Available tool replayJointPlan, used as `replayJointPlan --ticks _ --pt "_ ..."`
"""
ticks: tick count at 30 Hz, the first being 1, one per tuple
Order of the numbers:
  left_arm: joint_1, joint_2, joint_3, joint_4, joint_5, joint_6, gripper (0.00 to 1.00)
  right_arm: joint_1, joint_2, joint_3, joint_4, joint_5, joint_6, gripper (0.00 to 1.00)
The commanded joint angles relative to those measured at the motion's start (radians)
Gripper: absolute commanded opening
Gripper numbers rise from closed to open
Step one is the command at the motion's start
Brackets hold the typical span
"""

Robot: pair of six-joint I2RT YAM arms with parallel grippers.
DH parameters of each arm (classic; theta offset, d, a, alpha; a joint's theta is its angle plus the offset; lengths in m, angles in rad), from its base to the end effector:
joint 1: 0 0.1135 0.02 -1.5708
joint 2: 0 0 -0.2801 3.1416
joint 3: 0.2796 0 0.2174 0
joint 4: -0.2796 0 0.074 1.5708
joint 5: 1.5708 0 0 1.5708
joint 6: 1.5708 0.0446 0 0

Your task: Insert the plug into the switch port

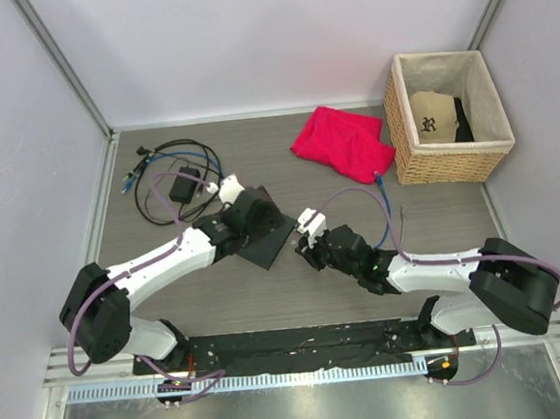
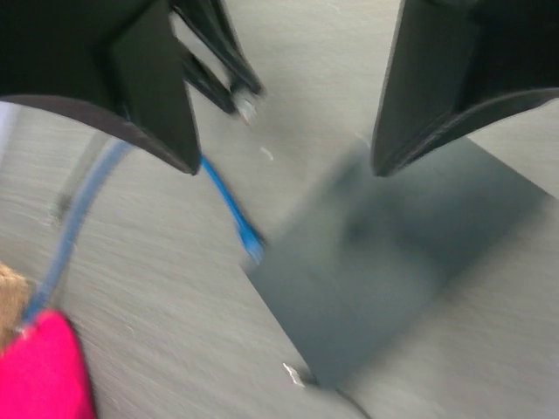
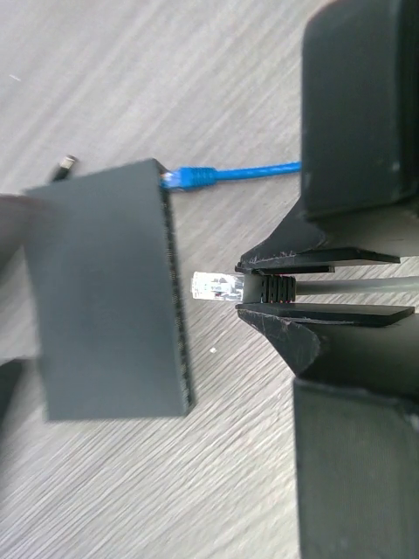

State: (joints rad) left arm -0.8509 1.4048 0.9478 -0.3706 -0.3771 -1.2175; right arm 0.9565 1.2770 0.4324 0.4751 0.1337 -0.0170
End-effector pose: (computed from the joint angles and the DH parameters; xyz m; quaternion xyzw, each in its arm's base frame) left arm 0.1876 -0.1890 0.2664 -0.2337 0.8875 -0.2173 0.3324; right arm 0.1390 0.1867 0.2225 -0.3516 0.7452 0.2061 0.5278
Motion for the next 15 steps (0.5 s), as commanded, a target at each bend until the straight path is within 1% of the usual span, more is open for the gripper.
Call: replayJointPlan --ticks 1,2,4,6,7,8,11,15 --pt "0.151 -0.004 0.028 0.028 0.024 0.289 0.93 -0.025 0.067 0.052 0.026 -0.014 -0.006 0.01" --pt "0.17 0.002 0.031 0.041 0.027 0.368 0.99 -0.03 0.094 0.06 0.031 -0.022 -0.006 0.01" --pt "0.217 0.028 0.029 0.064 0.029 0.438 0.99 -0.056 0.126 0.071 0.028 -0.035 -0.011 0.01" --pt "0.24 0.049 0.017 0.123 0.041 0.527 1.0 -0.087 0.174 0.084 0.034 -0.1 -0.009 0.01" --pt "0.251 0.068 0.01 0.152 0.091 0.558 1.0 -0.117 0.185 0.088 0.039 -0.118 -0.005 0.01" --pt "0.274 0.083 -0.004 0.206 0.112 0.585 1.0 -0.133 0.2 0.091 0.043 -0.17 -0.006 0.01" --pt "0.312 0.138 -0.02 0.289 0.191 0.647 1.0 -0.165 0.243 0.12 0.031 -0.2 -0.023 0.01" --pt "0.326 0.216 -0.012 0.325 0.26 0.757 1.0 -0.194 0.283 0.144 0.026 -0.241 -0.029 0.01"
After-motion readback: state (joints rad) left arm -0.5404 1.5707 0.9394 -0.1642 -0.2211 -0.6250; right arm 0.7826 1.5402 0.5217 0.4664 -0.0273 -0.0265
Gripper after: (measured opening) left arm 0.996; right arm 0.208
